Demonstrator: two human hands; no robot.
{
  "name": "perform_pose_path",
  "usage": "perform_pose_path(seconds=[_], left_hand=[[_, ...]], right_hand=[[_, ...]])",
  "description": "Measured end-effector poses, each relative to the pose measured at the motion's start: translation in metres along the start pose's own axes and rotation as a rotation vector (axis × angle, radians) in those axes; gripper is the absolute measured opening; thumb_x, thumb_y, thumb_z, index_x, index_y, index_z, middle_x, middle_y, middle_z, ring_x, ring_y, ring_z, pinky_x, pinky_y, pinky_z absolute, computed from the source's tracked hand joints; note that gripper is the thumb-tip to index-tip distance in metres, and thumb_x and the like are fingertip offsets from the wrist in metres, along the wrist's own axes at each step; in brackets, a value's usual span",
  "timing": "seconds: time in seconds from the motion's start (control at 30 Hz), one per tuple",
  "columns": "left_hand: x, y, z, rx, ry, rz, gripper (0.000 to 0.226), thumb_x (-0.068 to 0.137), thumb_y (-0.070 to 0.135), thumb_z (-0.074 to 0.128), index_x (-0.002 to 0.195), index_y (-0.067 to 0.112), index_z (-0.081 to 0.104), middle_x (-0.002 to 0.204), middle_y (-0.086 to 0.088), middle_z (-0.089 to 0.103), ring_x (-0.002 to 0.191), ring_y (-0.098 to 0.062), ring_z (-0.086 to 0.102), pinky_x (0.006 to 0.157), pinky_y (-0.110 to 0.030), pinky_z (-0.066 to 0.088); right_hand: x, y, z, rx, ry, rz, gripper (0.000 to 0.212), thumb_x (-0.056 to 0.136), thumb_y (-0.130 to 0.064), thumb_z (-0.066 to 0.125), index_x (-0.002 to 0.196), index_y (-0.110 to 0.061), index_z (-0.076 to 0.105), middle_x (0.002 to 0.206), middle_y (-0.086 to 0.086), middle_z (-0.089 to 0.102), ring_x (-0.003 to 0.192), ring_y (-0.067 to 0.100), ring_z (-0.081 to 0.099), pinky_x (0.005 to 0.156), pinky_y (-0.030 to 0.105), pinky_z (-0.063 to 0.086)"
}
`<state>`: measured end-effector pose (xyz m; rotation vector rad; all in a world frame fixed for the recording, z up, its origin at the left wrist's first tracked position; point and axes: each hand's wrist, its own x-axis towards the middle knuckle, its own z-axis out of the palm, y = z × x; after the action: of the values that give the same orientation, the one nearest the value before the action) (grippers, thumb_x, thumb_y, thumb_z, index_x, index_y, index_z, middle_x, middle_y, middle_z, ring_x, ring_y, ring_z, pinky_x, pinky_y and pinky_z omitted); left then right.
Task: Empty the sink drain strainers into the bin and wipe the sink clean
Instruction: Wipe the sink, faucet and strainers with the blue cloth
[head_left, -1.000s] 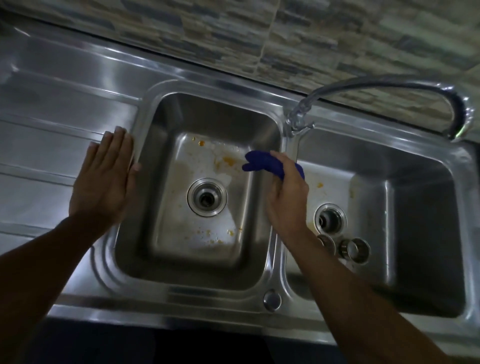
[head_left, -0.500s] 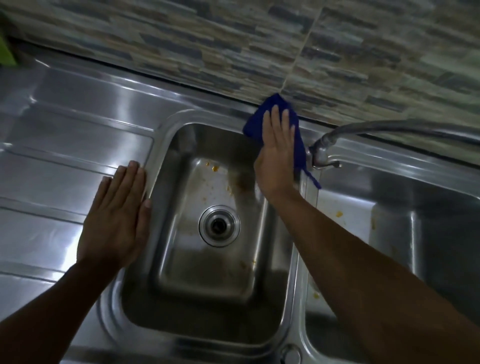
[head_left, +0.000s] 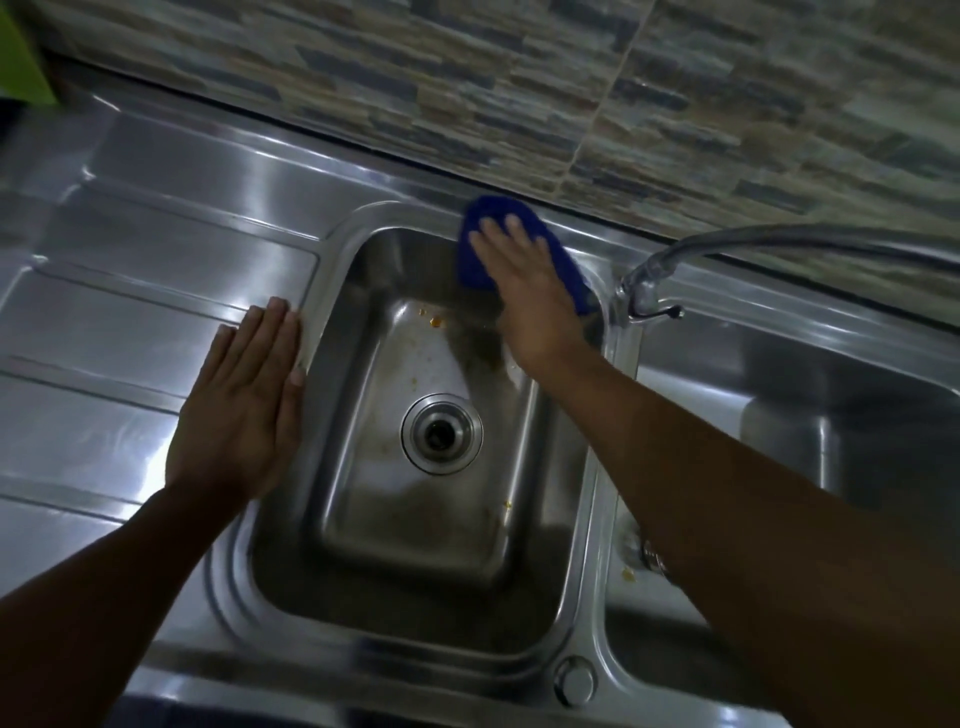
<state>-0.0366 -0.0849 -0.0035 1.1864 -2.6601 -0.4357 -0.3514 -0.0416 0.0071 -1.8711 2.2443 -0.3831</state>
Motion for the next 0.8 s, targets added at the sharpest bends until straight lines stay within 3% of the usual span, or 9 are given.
perform_pose_path(seconds=[0.17, 0.37, 0.5, 0.63, 0.7, 0.8], left_hand=[[0.000, 0.005, -0.005, -0.021, -0.022, -0.030, 0.061, 0.104, 0.034, 0.021, 0.156, 0.001, 0.026, 0.166, -0.013, 0.019, 0.157, -0.025, 0.013, 0.128, -0.050, 0.014], [0.001, 0.006, -0.003, 0.008, -0.014, -0.034, 0.061, 0.104, 0.033, 0.023, 0.155, 0.000, 0.029, 0.166, -0.015, 0.021, 0.156, -0.027, 0.016, 0.127, -0.051, 0.018], [0.001, 0.004, -0.004, -0.007, -0.010, -0.037, 0.059, 0.104, 0.030, 0.025, 0.156, 0.002, 0.028, 0.166, -0.014, 0.020, 0.157, -0.025, 0.015, 0.128, -0.047, 0.015], [-0.011, -0.001, -0.008, -0.086, -0.004, -0.043, 0.060, 0.105, 0.029, 0.028, 0.159, 0.006, 0.021, 0.167, -0.009, 0.013, 0.158, -0.020, 0.010, 0.129, -0.031, 0.004], [-0.034, -0.016, -0.014, -0.050, 0.001, -0.043, 0.060, 0.105, 0.029, 0.029, 0.158, 0.003, 0.024, 0.167, -0.013, 0.017, 0.157, -0.023, 0.014, 0.129, -0.035, 0.008], [-0.084, -0.042, -0.022, 0.059, 0.034, -0.079, 0.058, 0.104, 0.027, 0.030, 0.155, -0.001, 0.031, 0.164, -0.019, 0.026, 0.154, -0.031, 0.024, 0.125, -0.053, 0.022]], right_hand=[[-0.060, 0.026, -0.016, -0.184, -0.038, 0.253, 0.088, 0.091, 0.009, 0.057, 0.160, -0.010, 0.007, 0.169, 0.011, 0.000, 0.156, 0.030, -0.004, 0.127, 0.045, 0.005], [-0.034, 0.007, -0.006, -0.086, 0.015, 0.399, 0.084, 0.090, 0.013, 0.051, 0.160, -0.007, 0.009, 0.168, 0.012, 0.003, 0.156, 0.030, -0.005, 0.126, 0.047, -0.005], [-0.013, -0.009, 0.001, 0.002, -0.012, 0.318, 0.088, 0.087, 0.014, 0.054, 0.160, -0.012, 0.013, 0.169, 0.008, 0.001, 0.156, 0.027, -0.007, 0.127, 0.047, -0.004], [0.022, -0.036, 0.007, 0.107, -0.103, 0.140, 0.086, 0.086, 0.014, 0.057, 0.159, -0.013, 0.020, 0.169, 0.005, 0.009, 0.156, 0.025, -0.001, 0.127, 0.044, -0.002], [0.043, -0.049, 0.010, 0.140, -0.157, 0.080, 0.084, 0.086, 0.014, 0.057, 0.158, -0.015, 0.025, 0.168, 0.003, 0.012, 0.156, 0.025, 0.002, 0.127, 0.042, 0.000], [0.069, -0.070, 0.016, 0.217, -0.235, 0.030, 0.077, 0.088, 0.014, 0.051, 0.156, -0.017, 0.032, 0.168, 0.004, 0.014, 0.156, 0.028, 0.006, 0.127, 0.045, 0.004]])
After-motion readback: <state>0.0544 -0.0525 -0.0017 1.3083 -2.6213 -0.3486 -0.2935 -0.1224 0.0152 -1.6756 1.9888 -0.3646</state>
